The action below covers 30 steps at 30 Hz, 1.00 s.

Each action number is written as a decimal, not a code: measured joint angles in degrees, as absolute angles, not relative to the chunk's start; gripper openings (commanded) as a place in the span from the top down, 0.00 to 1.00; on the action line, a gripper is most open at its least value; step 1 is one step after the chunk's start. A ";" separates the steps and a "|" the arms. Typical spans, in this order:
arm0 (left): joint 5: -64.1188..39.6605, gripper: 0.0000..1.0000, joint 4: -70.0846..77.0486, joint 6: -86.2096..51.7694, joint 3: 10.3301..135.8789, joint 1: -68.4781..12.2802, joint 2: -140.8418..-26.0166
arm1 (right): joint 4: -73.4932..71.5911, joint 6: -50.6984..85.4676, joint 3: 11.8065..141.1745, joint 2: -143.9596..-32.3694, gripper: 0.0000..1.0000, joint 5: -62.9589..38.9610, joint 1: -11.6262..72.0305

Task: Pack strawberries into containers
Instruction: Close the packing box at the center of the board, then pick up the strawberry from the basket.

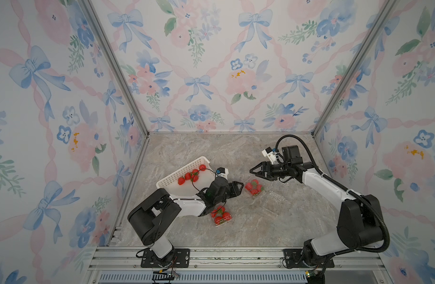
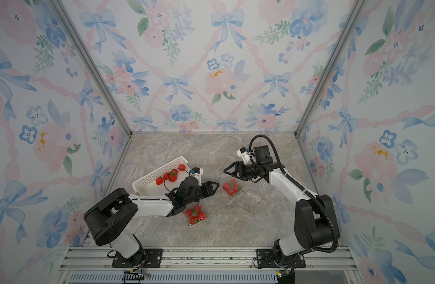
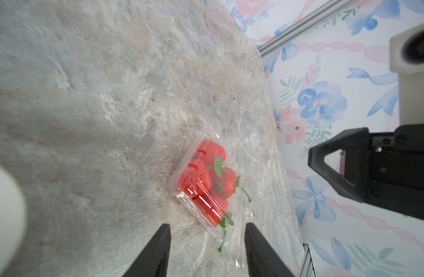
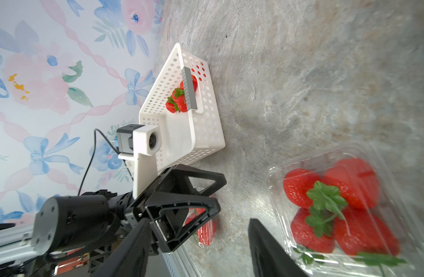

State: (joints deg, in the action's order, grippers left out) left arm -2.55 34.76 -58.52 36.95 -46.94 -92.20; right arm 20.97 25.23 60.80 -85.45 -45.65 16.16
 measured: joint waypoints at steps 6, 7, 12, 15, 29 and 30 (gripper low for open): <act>-2.37 0.47 30.50 -56.80 36.97 -48.86 -86.39 | 30.63 22.55 62.04 -79.13 0.34 -37.01 18.61; -2.15 0.46 29.23 -56.53 37.06 -49.01 -85.36 | 31.83 22.24 62.04 -78.24 0.34 -35.81 18.87; 1.21 0.42 19.25 -54.37 37.39 -48.80 -77.23 | 36.97 21.43 62.04 -75.24 0.34 -30.74 21.98; 2.85 0.40 12.97 -53.95 37.39 -46.02 -70.83 | 38.92 21.43 62.96 -75.61 0.34 -28.38 24.82; 3.62 0.43 -7.22 -47.05 37.21 -16.05 -70.65 | 41.63 21.61 84.47 -97.41 0.35 -19.16 35.64; 3.60 0.42 -7.66 -46.63 37.23 -15.57 -71.99 | 41.58 21.63 84.84 -98.19 0.34 -19.00 35.64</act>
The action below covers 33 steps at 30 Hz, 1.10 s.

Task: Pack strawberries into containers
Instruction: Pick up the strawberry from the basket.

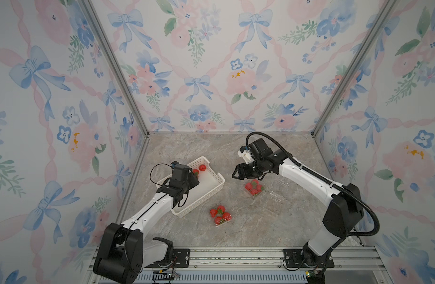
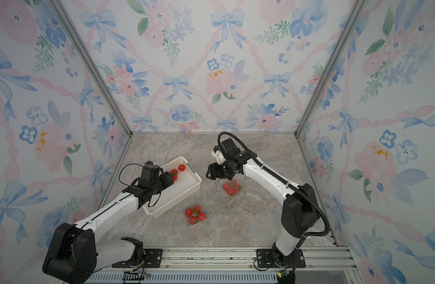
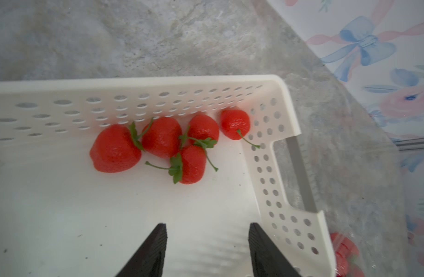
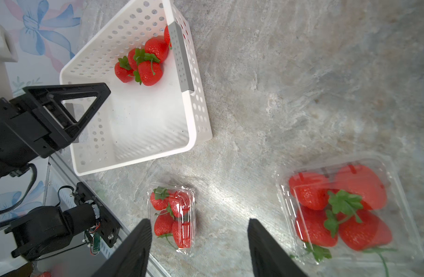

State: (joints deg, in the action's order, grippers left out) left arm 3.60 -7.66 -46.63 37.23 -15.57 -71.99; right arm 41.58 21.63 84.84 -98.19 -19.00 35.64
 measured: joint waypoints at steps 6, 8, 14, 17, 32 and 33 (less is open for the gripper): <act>3.64 0.42 -9.47 -45.06 39.59 -15.31 -78.17 | 40.62 22.70 87.29 -102.50 0.33 -19.09 35.64; 3.68 0.42 -9.43 -44.91 40.91 -15.27 -79.46 | 40.23 22.94 88.42 -104.20 0.33 -19.29 35.64; 4.29 0.42 -9.30 -43.99 44.34 -14.92 -83.18 | 39.72 23.11 92.51 -108.51 0.33 -20.32 35.62; 4.29 0.42 -9.32 -43.86 45.19 -14.87 -84.42 | 39.59 23.11 94.11 -109.65 0.32 -20.86 35.40; 4.54 0.42 -9.34 -43.62 46.89 -14.76 -86.39 | 39.18 23.07 95.83 -110.89 0.32 -22.74 34.24; 4.54 0.42 -9.34 -43.62 47.03 -14.76 -86.46 | 39.18 23.07 95.92 -110.96 0.32 -22.83 34.11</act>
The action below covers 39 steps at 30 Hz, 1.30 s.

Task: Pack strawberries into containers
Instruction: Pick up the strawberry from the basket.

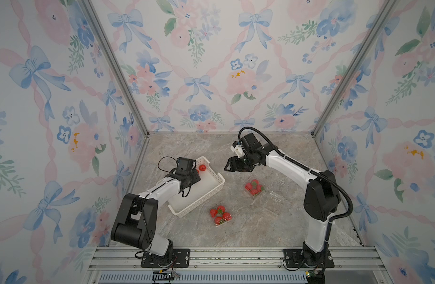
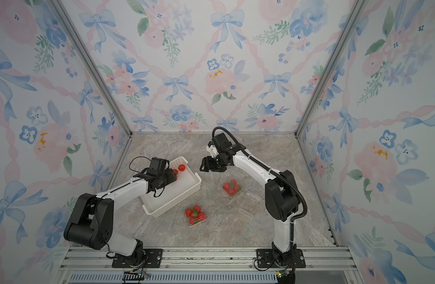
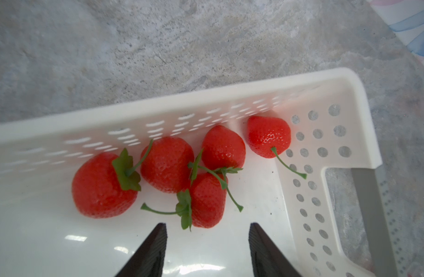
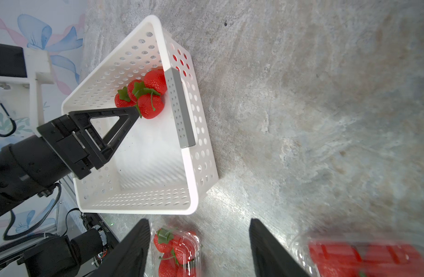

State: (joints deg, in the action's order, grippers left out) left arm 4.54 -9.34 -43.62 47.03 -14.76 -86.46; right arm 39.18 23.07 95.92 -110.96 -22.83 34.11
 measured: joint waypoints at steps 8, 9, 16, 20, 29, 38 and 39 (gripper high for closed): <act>4.49 0.42 -9.32 -43.46 47.88 -14.76 -87.26 | 39.20 23.09 96.01 -111.02 0.33 -23.16 33.28; 4.47 0.42 -9.32 -43.46 47.94 -14.76 -87.53 | 39.20 23.09 96.01 -111.02 0.32 -23.20 33.15; 4.47 0.42 -9.32 -43.46 48.34 -14.76 -87.94 | 39.20 23.07 96.01 -111.02 0.32 -23.38 32.42; 4.47 0.42 -9.32 -43.46 48.38 -14.76 -87.99 | 39.20 23.07 96.01 -111.02 0.33 -23.38 32.21; 4.47 0.42 -9.32 -43.44 48.77 -14.76 -89.93 | 39.20 23.05 96.01 -111.02 0.32 -23.59 32.16; 4.47 0.42 -9.28 -43.44 50.68 -14.76 -92.16 | 39.18 22.87 96.01 -111.42 0.32 -24.12 31.42; 4.45 0.42 -9.28 -43.44 50.83 -14.76 -92.36 | 39.20 22.90 96.01 -111.61 0.32 -24.25 31.29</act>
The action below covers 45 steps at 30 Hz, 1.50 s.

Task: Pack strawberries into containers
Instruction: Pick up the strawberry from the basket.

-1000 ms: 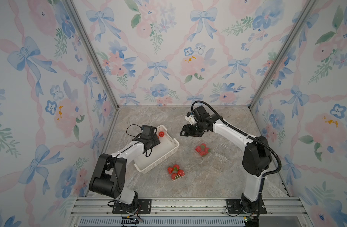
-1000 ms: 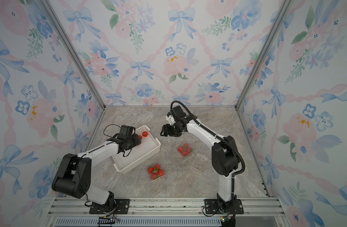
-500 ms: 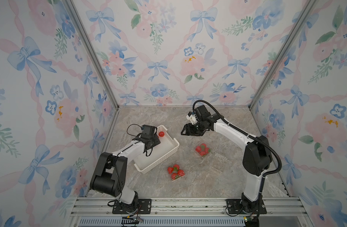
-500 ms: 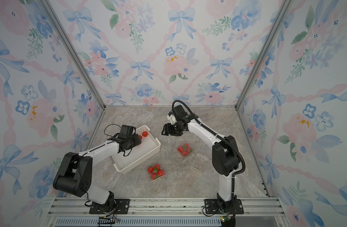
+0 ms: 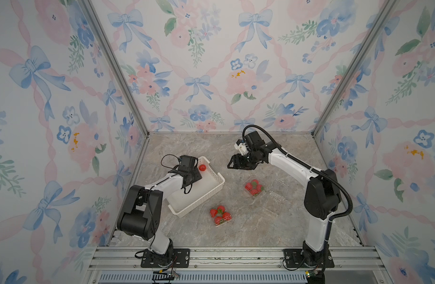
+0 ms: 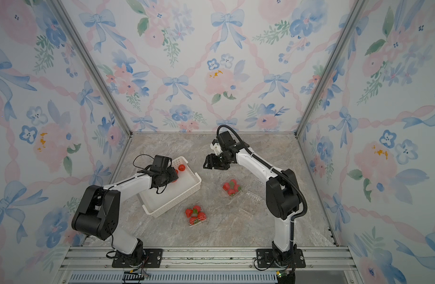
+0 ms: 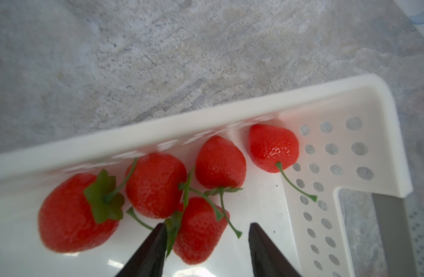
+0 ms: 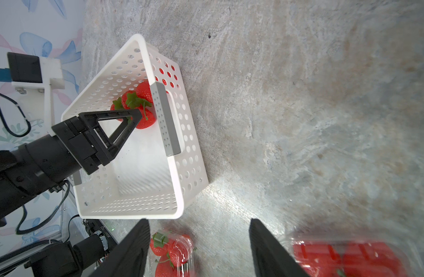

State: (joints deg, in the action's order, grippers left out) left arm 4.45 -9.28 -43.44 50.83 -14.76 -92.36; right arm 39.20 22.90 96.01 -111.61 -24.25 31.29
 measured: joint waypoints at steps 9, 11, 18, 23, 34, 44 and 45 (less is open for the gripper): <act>3.84 0.43 -9.28 -43.44 51.33 -14.76 -93.78 | 38.98 22.90 96.01 -111.79 0.32 -24.93 30.65; 3.66 0.43 -9.28 -43.44 51.33 -14.79 -94.21 | 38.79 22.90 96.01 -111.79 0.32 -25.06 30.57; 3.62 0.43 -9.26 -43.42 51.33 -14.76 -94.48 | 38.68 22.90 96.01 -111.79 0.32 -25.30 30.41; 3.62 0.43 -9.06 -43.18 51.35 -14.79 -94.85 | 38.26 22.90 95.98 -111.79 0.32 -25.30 30.41; 3.62 0.44 -9.06 -43.00 53.30 -15.75 -98.10 | 37.19 22.90 94.85 -111.79 0.33 -25.36 29.69; 3.62 0.57 -9.06 -42.52 53.93 -16.10 -98.13 | 36.47 22.90 93.25 -111.77 0.33 -25.76 29.17; 3.64 0.58 -9.06 -42.48 53.93 -16.10 -98.13 | 36.38 22.92 93.14 -111.77 0.33 -25.76 29.10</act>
